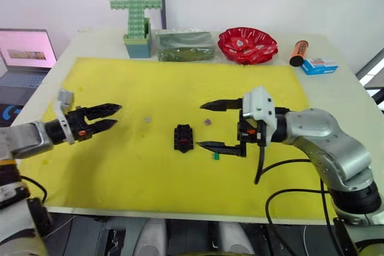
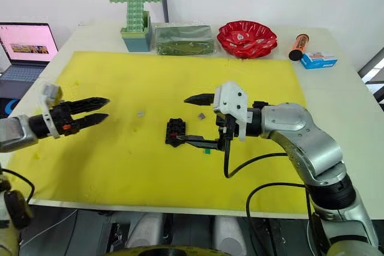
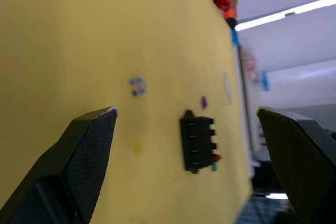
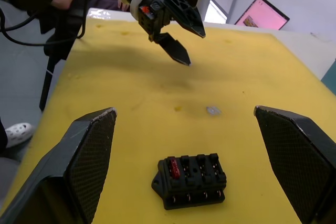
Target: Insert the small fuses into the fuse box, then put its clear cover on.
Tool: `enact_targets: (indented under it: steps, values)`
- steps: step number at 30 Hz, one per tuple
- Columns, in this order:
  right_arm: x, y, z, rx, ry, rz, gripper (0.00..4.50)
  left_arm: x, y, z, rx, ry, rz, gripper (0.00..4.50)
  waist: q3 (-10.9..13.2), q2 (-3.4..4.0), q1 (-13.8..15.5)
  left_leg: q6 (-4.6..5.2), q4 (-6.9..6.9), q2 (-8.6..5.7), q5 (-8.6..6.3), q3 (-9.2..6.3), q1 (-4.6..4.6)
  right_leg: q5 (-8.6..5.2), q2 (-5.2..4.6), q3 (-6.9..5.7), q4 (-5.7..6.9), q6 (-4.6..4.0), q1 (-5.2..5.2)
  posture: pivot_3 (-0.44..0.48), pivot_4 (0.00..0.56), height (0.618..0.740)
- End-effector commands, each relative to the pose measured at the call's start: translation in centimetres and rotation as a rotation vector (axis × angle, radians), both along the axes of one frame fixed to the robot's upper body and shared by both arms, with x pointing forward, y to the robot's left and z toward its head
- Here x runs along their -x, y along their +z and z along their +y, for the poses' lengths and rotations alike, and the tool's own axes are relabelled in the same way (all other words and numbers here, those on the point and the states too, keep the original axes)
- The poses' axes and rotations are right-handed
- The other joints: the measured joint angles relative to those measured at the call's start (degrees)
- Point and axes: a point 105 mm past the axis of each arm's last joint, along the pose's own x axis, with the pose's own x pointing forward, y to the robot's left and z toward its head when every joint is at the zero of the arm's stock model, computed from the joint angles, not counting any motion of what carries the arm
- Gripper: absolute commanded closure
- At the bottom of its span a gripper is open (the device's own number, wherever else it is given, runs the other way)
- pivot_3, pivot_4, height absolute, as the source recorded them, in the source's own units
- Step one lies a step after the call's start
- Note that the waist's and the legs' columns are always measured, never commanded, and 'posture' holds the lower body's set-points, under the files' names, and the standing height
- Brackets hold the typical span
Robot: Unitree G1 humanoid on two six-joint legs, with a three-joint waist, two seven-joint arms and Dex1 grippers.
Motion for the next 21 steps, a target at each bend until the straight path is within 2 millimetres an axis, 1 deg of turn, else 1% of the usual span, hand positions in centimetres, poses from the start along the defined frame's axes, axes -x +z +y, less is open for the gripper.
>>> enact_targets:
  steps: [1,5,12,17,21]
  values:
    - [-0.1,0.3,-0.1,-0.010,-0.008,-0.049,0.03,-0.3,-0.4,-1.2,0.055,-0.041,0.036,0.00,0.00,0.00,-0.02,0.00,-0.01,0.00,0.00,0.02,0.00,0.00,-0.02,0.02,0.00,0.00,-0.01,0.000,0.150,0.740]
    - [-0.3,0.3,0.0,-0.029,-0.025,-0.054,0.03,-0.8,-1.4,-2.4,0.111,-0.053,0.079,0.00,0.00,-0.01,0.08,-0.03,0.00,0.00,0.01,0.00,0.00,0.01,-0.02,0.02,0.01,-0.01,-0.01,0.000,0.150,0.740]
    - [-0.4,0.5,0.0,-0.035,-0.042,-0.059,0.03,-2.2,-2.8,-3.4,0.122,-0.014,0.112,0.00,-0.01,0.00,0.20,-0.07,0.00,-0.02,0.04,0.01,0.00,0.01,-0.03,0.02,0.00,-0.02,0.00,0.000,0.150,0.740]
    - [-0.3,0.7,0.2,-0.040,-0.048,-0.060,0.03,-3.3,-3.3,-3.9,0.145,0.017,0.120,0.00,-0.03,0.01,0.77,-0.18,0.01,-0.06,0.10,0.00,0.02,0.01,-0.07,0.02,0.00,-0.02,0.06,0.000,0.150,0.740]
    - [-0.3,0.7,0.2,-0.040,-0.052,-0.057,0.03,-4.1,-3.3,-4.3,0.136,0.029,0.118,0.00,-0.04,0.02,1.46,-0.24,0.03,-0.07,0.14,0.01,0.03,0.02,-0.07,0.02,0.00,-0.03,0.07,0.000,0.150,0.740]
